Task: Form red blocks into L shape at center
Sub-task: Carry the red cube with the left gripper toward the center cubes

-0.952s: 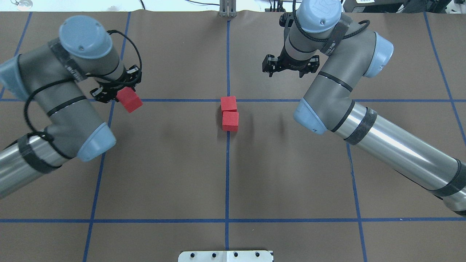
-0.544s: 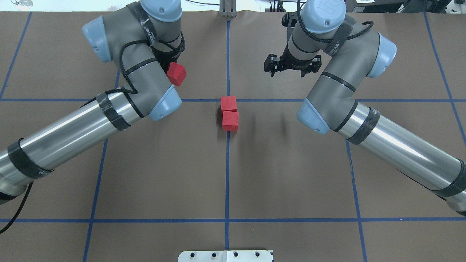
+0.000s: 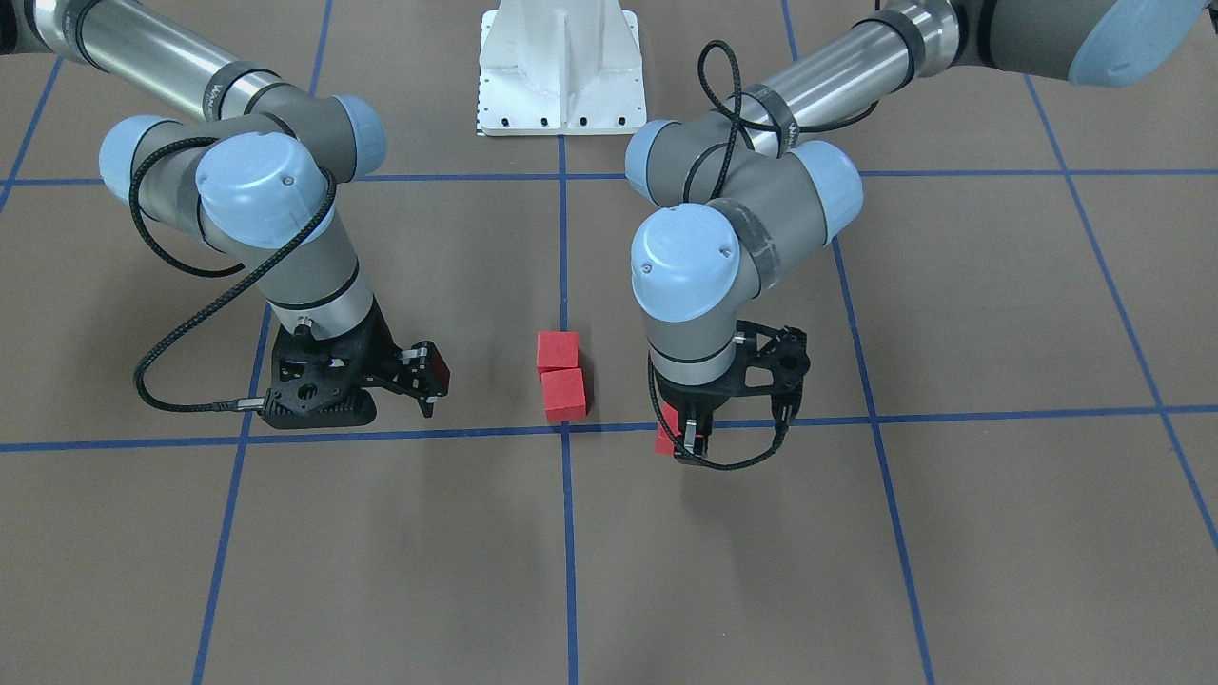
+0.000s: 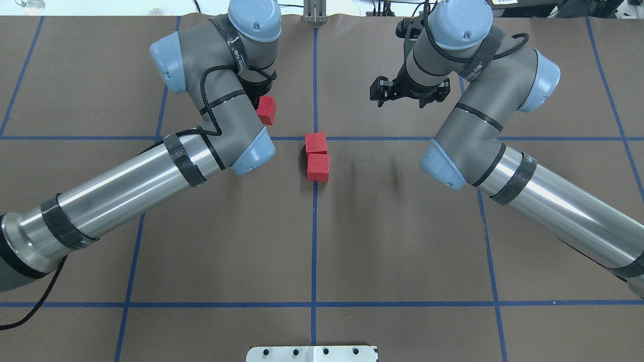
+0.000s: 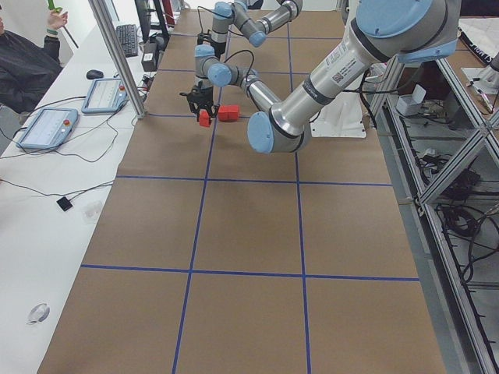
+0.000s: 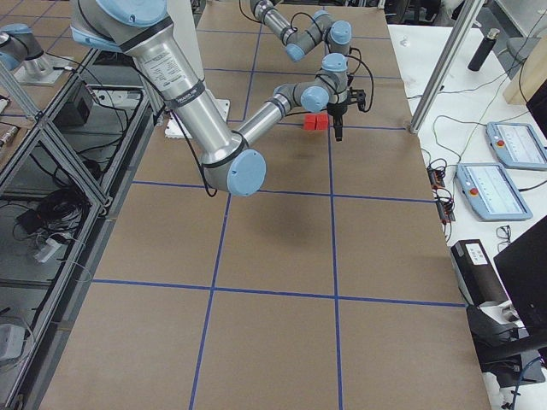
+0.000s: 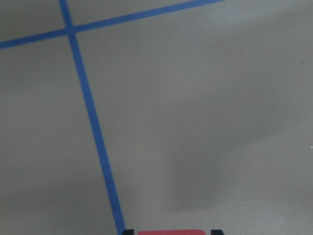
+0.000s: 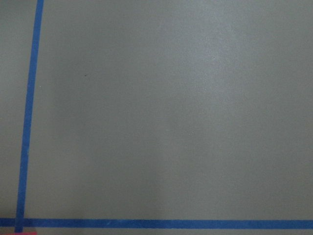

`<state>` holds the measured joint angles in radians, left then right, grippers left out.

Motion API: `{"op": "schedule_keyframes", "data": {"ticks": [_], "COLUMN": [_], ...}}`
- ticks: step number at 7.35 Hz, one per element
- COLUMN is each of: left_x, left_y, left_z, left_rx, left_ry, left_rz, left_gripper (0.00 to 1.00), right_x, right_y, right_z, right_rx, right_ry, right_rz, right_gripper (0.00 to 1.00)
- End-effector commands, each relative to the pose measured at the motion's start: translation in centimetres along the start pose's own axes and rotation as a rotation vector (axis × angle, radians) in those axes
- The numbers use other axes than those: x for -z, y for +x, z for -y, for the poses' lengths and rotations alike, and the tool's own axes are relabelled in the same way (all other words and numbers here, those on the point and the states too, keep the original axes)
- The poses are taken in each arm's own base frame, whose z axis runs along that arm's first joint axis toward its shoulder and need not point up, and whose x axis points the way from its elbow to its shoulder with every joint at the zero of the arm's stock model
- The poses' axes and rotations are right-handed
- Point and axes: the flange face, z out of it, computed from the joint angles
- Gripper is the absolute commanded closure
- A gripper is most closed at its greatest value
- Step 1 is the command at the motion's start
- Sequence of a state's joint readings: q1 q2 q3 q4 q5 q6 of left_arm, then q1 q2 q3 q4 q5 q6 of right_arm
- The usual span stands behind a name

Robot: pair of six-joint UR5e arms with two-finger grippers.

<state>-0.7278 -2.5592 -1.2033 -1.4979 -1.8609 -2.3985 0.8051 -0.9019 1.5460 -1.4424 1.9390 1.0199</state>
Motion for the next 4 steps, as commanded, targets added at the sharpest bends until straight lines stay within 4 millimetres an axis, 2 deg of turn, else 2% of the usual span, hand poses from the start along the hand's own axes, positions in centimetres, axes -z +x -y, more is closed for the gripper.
{"op": "schedule_keyframes", "data": {"ticks": [1, 2, 4], "left_x": [-1.1, -2.2, -2.4], "left_y": [-0.7, -0.9, -0.6], "left_z": [-2.7, -3.0, -3.3], "left_rx": [0.113, 0.161, 0.178], "left_ry": [0.012, 0.028, 0.061], "left_rz": [0.030, 0.048, 0.077], "left_gripper": [1.00, 1.00, 1.00], "right_x": [0.5, 0.7, 0.9], "right_y": [-0.2, -0.4, -0.9], "right_z": [-0.3, -0.5, -1.0], "right_rx": [0.002, -0.003, 0.003], "right_ry": [0.004, 0.006, 0.005], "right_rz": [0.011, 0.016, 0.024], "right_gripper": [0.01, 0.01, 0.01]}}
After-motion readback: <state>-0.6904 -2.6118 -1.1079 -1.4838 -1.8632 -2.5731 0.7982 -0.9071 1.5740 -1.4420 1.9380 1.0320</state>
